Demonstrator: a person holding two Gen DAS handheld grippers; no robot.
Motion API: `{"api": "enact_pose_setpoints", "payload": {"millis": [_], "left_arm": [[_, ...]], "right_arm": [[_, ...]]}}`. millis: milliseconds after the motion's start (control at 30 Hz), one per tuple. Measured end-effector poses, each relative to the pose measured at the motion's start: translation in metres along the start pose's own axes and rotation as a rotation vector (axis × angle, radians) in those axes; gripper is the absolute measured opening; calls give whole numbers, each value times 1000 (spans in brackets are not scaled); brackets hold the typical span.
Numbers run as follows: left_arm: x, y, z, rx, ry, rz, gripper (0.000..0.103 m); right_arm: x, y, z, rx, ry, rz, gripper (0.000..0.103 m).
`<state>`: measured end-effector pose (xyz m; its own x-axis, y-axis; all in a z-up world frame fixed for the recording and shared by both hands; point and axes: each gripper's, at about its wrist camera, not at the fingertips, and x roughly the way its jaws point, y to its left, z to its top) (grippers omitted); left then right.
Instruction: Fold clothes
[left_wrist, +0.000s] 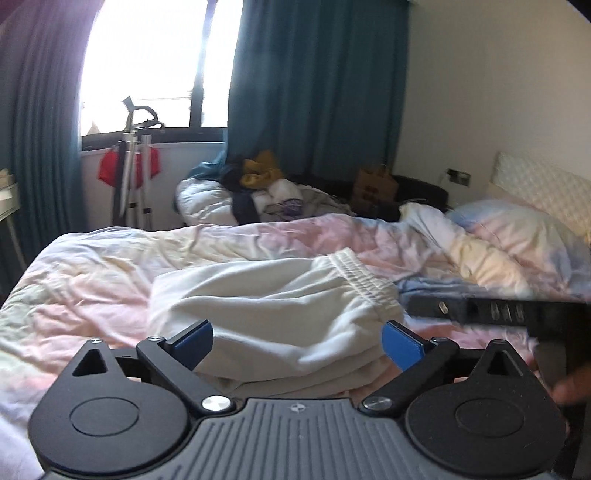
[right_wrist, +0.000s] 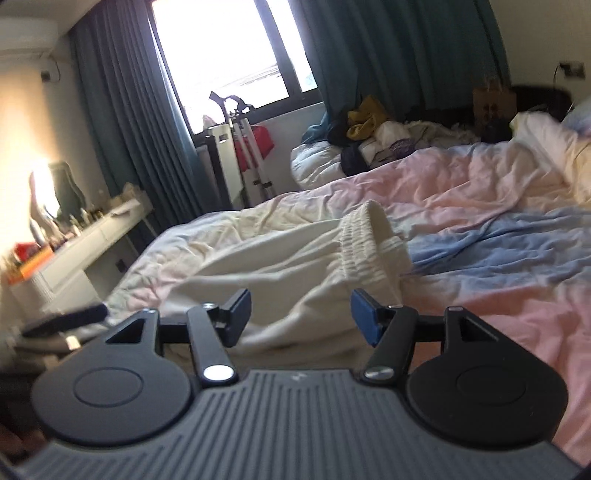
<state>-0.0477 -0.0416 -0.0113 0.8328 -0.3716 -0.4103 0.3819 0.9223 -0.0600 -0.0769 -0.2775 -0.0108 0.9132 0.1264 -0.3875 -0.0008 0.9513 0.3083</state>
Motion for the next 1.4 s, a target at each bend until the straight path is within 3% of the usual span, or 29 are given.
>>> {"api": "enact_pose_setpoints", "payload": {"millis": [100, 133, 200, 333, 467, 733, 900, 967, 1067, 1200, 1400], "left_arm": [[-11, 4, -3, -12, -7, 33, 102], [-14, 6, -4, -16, -9, 41, 103], [-16, 9, -4, -21, -6, 55, 103], [-14, 15, -4, -35, 7, 64, 103], [-3, 26, -7, -82, 39, 63, 103], [20, 72, -3, -210, 117, 53, 103], [46, 116, 5, -370, 165, 42, 103], [63, 135, 8, -460, 189, 20, 103], [92, 160, 7, -595, 239, -40, 103], [127, 178, -2, -658, 319, -38, 103], [158, 191, -32, -788, 387, -106, 101]], "right_arm": [[-15, 6, -4, -27, -44, -36, 63], [-15, 7, -4, -34, -43, -41, 63], [-15, 8, -6, -49, -40, -51, 73], [-6, 12, -7, -68, -2, -54, 74], [7, -9, -6, 81, 65, -22, 86], [53, -73, 2, 505, 185, 42, 86], [103, -113, -3, 767, 281, -21, 87], [118, -119, -9, 799, 302, -31, 87], [132, -122, -13, 803, 312, 28, 86], [149, -116, -15, 703, 336, 38, 87], [174, -115, -26, 772, 366, 147, 90]]}}
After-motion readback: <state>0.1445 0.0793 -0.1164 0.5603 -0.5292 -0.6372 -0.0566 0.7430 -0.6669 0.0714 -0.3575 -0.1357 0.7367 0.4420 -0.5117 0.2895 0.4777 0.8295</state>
